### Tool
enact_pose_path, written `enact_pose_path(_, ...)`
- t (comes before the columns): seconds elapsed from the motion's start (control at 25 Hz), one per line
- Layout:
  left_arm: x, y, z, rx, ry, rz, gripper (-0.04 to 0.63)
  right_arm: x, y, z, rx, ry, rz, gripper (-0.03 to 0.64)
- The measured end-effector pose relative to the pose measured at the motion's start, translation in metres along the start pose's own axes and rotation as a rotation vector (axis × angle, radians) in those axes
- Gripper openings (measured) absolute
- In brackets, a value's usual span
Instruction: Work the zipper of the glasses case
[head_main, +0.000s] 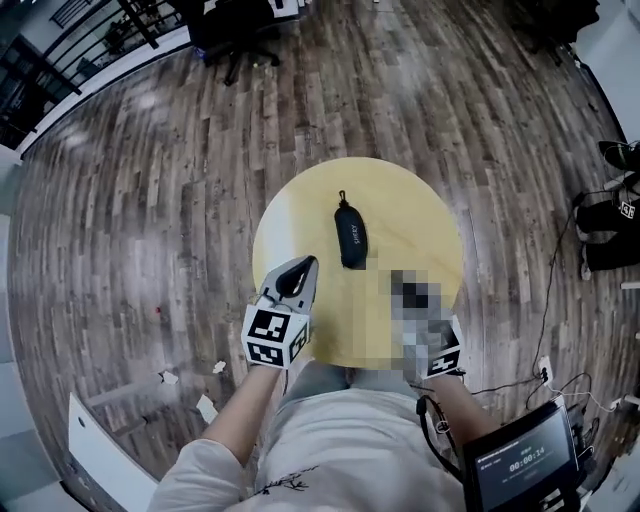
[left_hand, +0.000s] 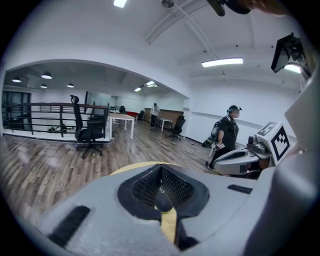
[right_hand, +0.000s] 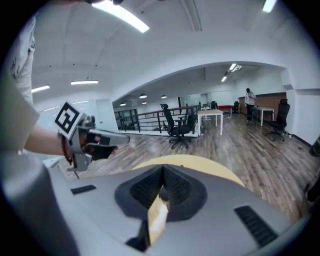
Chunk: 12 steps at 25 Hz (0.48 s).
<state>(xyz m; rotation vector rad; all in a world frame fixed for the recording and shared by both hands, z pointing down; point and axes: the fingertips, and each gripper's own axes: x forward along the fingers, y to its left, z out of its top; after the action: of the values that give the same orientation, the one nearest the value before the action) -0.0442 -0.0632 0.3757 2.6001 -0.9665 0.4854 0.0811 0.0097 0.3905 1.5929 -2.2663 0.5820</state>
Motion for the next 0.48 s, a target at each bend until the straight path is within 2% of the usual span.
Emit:
enact_pose_path(0.12,-0.045,-0.02,0.013,-0.047,-0.039,0.045,0.006,-0.023,0.017,0.041,0.017,-0.092,0.029,0.002)
enact_pose_path(0.2,-0.064,-0.037,0.019,-0.027,-0.064,0.055,0.006,-0.028,0.033,0.06,0.045,-0.141,0.065,0.002)
enact_pose_path(0.32,-0.086,-0.05,0.023,-0.011,-0.103,0.106,0.006,-0.029,0.059,0.075,0.069,-0.177,0.118,0.002)
enact_pose_path(0.48,-0.103,-0.046,0.026,-0.05,-0.164,0.185,0.006,-0.03,0.087,0.085,0.059,-0.2,0.162,0.002)
